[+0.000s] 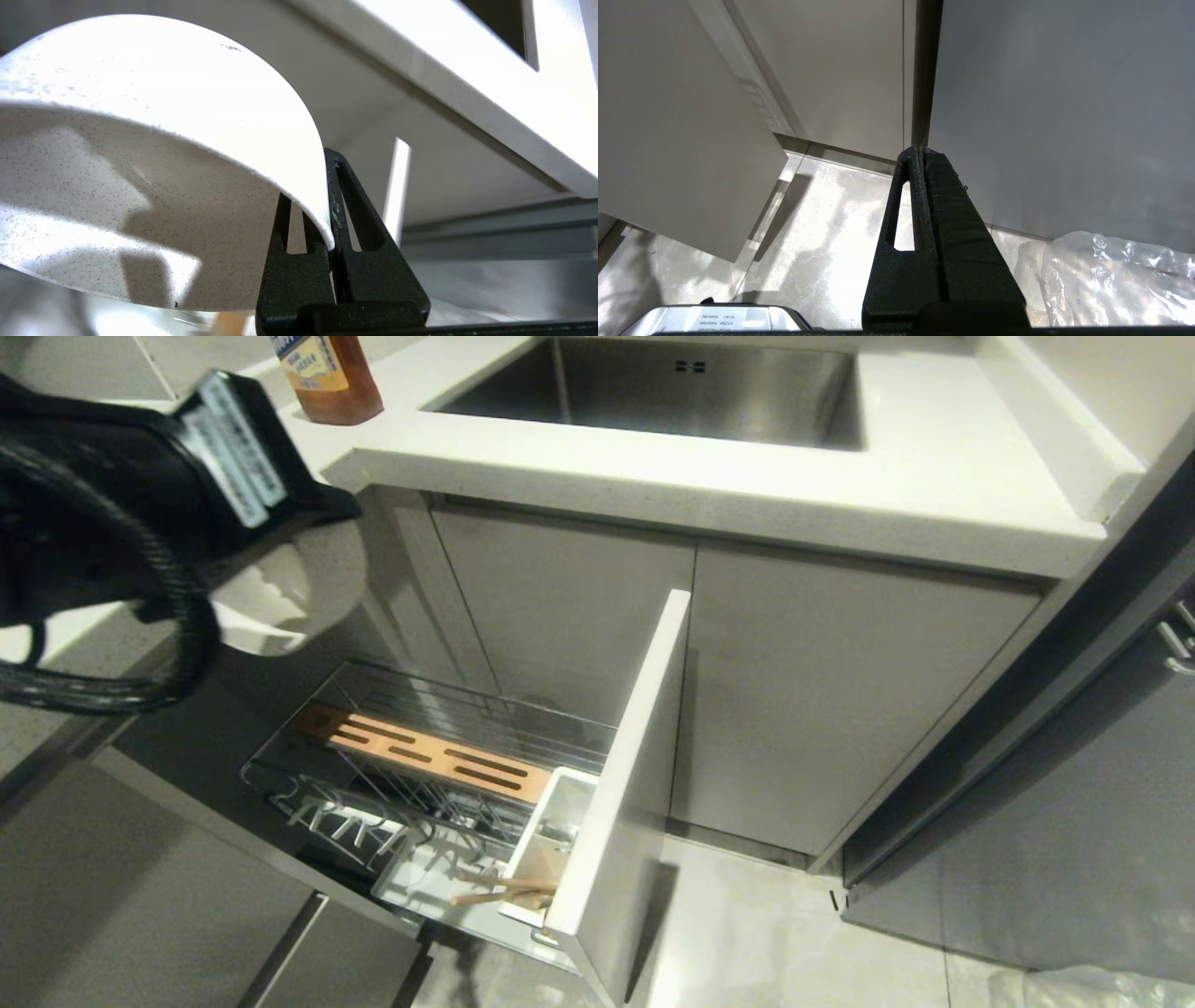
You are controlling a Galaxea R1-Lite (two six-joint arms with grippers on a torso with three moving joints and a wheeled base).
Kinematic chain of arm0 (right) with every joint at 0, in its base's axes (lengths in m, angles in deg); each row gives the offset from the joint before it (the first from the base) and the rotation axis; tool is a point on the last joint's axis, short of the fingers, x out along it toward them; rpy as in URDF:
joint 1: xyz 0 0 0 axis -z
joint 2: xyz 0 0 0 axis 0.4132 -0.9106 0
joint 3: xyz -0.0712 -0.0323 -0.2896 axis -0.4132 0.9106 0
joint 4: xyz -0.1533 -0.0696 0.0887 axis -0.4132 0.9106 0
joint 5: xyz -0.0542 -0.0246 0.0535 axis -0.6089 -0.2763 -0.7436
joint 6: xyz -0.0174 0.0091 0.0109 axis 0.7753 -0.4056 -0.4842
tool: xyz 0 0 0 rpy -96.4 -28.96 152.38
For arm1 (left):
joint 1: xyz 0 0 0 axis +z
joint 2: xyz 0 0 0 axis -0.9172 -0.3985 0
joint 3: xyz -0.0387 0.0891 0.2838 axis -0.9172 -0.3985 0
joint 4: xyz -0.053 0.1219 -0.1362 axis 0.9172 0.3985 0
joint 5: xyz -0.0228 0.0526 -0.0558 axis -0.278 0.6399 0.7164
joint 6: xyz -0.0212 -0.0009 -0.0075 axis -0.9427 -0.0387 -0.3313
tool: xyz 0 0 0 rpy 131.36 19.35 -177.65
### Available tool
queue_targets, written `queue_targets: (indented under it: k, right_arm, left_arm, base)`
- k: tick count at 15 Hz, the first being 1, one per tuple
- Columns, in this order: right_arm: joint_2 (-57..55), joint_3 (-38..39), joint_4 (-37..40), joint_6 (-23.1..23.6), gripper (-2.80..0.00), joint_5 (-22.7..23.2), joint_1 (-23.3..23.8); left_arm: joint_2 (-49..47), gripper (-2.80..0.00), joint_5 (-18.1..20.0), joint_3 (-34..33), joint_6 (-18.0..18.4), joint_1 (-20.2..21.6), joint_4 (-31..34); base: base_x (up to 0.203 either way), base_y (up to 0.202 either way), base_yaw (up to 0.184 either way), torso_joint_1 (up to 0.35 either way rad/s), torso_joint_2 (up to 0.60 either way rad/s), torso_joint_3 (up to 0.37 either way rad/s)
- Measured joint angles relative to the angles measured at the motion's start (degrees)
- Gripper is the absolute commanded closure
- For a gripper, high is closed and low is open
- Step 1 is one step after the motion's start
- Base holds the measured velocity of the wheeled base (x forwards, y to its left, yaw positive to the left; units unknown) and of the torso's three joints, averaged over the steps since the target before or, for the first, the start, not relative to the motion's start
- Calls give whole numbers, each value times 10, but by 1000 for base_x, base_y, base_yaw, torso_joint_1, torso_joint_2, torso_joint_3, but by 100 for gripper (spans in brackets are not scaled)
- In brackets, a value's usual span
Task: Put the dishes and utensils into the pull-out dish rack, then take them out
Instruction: Take the bowl out of the cupboard
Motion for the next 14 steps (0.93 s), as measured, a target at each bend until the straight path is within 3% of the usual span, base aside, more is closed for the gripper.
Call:
queue_targets:
  k: [3,6,10,14]
  right_arm:
    - [0,0,0,0,0,0,0]
    - [0,0,0,0,0,0,0]
    - [0,0,0,0,0,0,0]
    - [0,0,0,0,0,0,0]
  left_arm:
    - [58,0,-25,23,121,38,6]
    - [95,0,-1,40,204,143,7]
    - [116,0,73,60,243,381,31]
    - [103,0,167,111,253,592,152]
  base:
    - [0,0,0,0,0,0]
    - [0,0,0,0,0,0]
    - [0,0,0,0,0,0]
    - [0,0,0,0,0,0]
